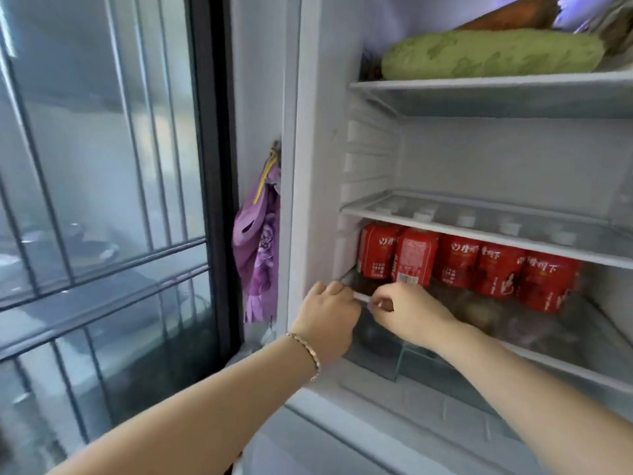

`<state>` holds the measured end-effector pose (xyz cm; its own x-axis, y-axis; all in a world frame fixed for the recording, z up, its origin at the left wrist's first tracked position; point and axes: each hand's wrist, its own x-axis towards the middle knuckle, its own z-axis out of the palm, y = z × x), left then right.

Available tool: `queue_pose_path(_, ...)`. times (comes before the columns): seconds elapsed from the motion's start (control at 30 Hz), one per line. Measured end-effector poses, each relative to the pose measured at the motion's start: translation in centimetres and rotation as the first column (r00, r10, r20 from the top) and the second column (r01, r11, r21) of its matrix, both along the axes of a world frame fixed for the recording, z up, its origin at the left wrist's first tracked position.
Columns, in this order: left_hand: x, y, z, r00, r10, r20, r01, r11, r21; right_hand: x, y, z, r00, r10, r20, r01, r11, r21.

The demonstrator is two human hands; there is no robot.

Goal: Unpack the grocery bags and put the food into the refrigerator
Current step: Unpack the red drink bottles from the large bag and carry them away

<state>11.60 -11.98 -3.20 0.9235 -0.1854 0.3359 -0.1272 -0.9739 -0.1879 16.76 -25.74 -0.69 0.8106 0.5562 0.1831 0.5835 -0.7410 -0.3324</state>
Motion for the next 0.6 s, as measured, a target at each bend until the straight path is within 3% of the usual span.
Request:
queue_pose_path(0.1, -5.5, 1.5, -2.0, 0.957, 0.251, -0.149, -0.283, 0.922, -0.266, -4.0, 1.3, -1.2, 0.982, 0.19, -0.014, -0.19, 0.977, -0.095)
queue_pose_path(0.23, -15.6, 4.5, -4.2, 0.786, 0.487, -0.381, -0.58, 0.795, -0.18, -11.0, 4.3, -2.7, 0.903, 0.388, -0.184, -0.42, 0.887, -0.192)
queue_pose_path(0.4, -31.8, 7.5, -6.3, 0.543, 0.642, -0.542, -0.829, 0.513, -0.222, -22.9, 9.5, -4.8, 0.713, 0.603, -0.359, -0.701, 0.605, -0.376)
queue_pose_path(0.6, -54.2, 5.8, -8.9, 0.238, 0.827, -0.509, -0.963, 0.131, -0.237, -41.8, 15.3, -8.0, 0.413, 0.868, -0.276, -0.888, 0.316, -0.333)
